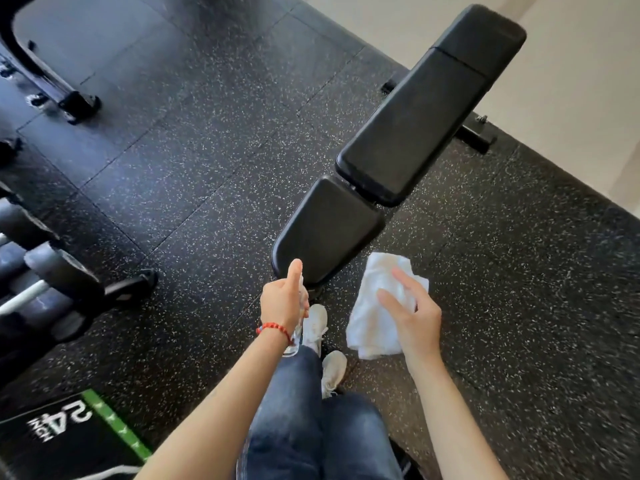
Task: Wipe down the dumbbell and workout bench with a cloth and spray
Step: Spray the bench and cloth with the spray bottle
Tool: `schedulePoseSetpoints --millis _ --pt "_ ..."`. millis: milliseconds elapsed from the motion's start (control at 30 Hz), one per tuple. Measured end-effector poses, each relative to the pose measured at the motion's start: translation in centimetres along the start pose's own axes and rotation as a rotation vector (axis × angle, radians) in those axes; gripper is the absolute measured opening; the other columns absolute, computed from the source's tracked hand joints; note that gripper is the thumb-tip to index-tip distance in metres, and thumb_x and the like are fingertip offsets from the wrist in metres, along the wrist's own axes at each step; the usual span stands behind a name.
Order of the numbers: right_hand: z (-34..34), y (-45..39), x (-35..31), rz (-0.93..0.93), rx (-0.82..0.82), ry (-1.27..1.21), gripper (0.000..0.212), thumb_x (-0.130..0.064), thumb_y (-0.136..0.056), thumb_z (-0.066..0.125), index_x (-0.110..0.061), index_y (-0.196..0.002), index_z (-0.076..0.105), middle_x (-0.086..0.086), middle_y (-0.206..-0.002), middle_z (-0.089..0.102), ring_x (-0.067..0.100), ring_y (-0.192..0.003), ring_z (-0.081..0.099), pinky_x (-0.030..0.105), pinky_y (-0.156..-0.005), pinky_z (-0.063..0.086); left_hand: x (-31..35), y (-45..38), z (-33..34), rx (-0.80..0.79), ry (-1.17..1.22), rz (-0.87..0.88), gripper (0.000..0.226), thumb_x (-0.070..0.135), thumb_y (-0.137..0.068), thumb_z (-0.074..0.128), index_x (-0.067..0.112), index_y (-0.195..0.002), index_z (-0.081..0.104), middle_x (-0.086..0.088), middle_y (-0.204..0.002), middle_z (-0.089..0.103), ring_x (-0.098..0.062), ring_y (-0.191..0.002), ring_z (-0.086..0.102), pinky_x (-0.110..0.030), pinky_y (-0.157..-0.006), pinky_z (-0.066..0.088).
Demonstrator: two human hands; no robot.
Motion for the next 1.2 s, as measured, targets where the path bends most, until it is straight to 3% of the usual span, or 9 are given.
schedulePoseSetpoints --millis 200,367,467,567,700,867,967,1133,1200 --pt "1.1 -4.0 -0.9 0.04 -0.016 0.01 0.038 -0.013 -0.079 0.07 -0.028 -0.112 0.06 -0.014 -0.104 0.055 0.002 -0.094 0.05 -0.002 -0.066 0.039 -1.6 -4.2 1.1 0.048 -0.098 -0.131 0.066 0.046 -0.09 0.048 0.009 -0.036 0.046 -0.004 -0.037 0.047 -0.023 -0.041 0.046 -0.033 -0.057 0.045" --pt "1.9 -8.0 -1.9 0.069 -0.009 0.012 0.039 -0.013 -0.079 0.07 -0.03 -0.112 0.06 -0.015 -0.105 0.055 0.005 -0.101 0.049 0.01 -0.074 0.04 -3.0 -6.7 1.5 0.035 -0.187 -0.262 0.056 0.054 -0.066 0.042 0.01 -0.032 0.046 -0.007 -0.04 0.048 -0.026 -0.051 0.047 -0.05 -0.063 0.049" --pt "2.2 -10.2 -2.4 0.084 -0.005 0.008 0.039 -0.013 -0.079 0.07 -0.025 -0.116 0.061 -0.014 -0.105 0.056 0.004 -0.1 0.05 0.007 -0.073 0.04 -2.5 -7.5 1.7 0.044 -0.281 -0.27 0.059 0.055 -0.08 0.043 0.012 -0.04 0.047 -0.009 -0.047 0.051 -0.03 -0.058 0.052 -0.04 -0.067 0.047" --pt "2.2 -11.9 -3.1 0.089 0.0 -0.012 0.04 -0.013 -0.079 0.07 -0.023 -0.118 0.061 -0.014 -0.108 0.056 0.004 -0.104 0.049 0.007 -0.075 0.04 -1.5 -8.5 2.7 0.055 -0.274 -0.231 0.069 0.059 -0.087 0.043 0.008 -0.04 0.049 -0.004 -0.04 0.052 -0.025 -0.05 0.054 -0.031 -0.061 0.047" --pt "1.6 -13.9 -4.1 0.081 -0.012 -0.04 0.036 -0.012 -0.079 0.07 -0.028 -0.109 0.061 -0.028 -0.101 0.053 0.001 -0.102 0.05 -0.002 -0.072 0.039 0.6 -9.6 5.4 0.013 -0.299 -0.189 0.07 0.061 -0.084 0.044 0.014 -0.032 0.045 -0.002 -0.038 0.053 -0.022 -0.046 0.053 -0.035 -0.067 0.051" --pt "-0.8 -17.1 -5.3 0.068 -0.015 -0.055 0.035 -0.013 -0.079 0.07 -0.032 -0.107 0.06 -0.027 -0.101 0.054 0.004 -0.102 0.051 0.011 -0.078 0.041 4.4 -10.4 10.1 -0.008 -0.334 -0.137 0.062 0.055 -0.075 0.037 0.01 -0.036 0.052 -0.007 -0.04 0.056 -0.022 -0.045 0.055 -0.039 -0.069 0.054" --pt "-3.4 -20.0 -6.2 0.047 -0.019 -0.06 0.035 -0.013 -0.079 0.07 -0.032 -0.106 0.06 -0.028 -0.102 0.054 0.004 -0.102 0.051 0.008 -0.075 0.041 5.7 -10.5 13.5 -0.003 -0.281 -0.14 0.06 0.056 -0.072 0.04 0.011 -0.033 0.05 -0.005 -0.038 0.052 -0.023 -0.044 0.052 -0.044 -0.069 0.055" --pt "-8.5 -25.5 -7.7 0.039 -0.073 -0.064 0.034 -0.012 -0.079 0.07 -0.033 -0.103 0.06 -0.025 -0.1 0.055 -0.004 -0.095 0.051 0.009 -0.076 0.039 8.3 -9.9 19.9 0.049 -0.193 -0.095 0.068 0.068 -0.073 0.046 0.013 -0.033 0.047 -0.002 -0.037 0.049 -0.02 -0.04 0.048 -0.036 -0.061 0.05" --pt "-10.6 -27.6 -8.3 0.032 -0.107 -0.054 0.034 -0.011 -0.079 0.07 -0.033 -0.104 0.06 -0.027 -0.1 0.055 -0.01 -0.094 0.05 0.007 -0.076 0.039 9.7 -9.4 22.7 0.089 -0.144 -0.089 0.068 0.062 -0.08 0.048 0.013 -0.034 0.046 -0.004 -0.037 0.048 -0.019 -0.039 0.048 -0.029 -0.057 0.047"
Point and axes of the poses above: each hand's wrist, its own y-axis away from the middle knuckle, its own z-axis out of the palm, x = y × z, the point moved 8 cm from there along -y, towards the middle knuckle
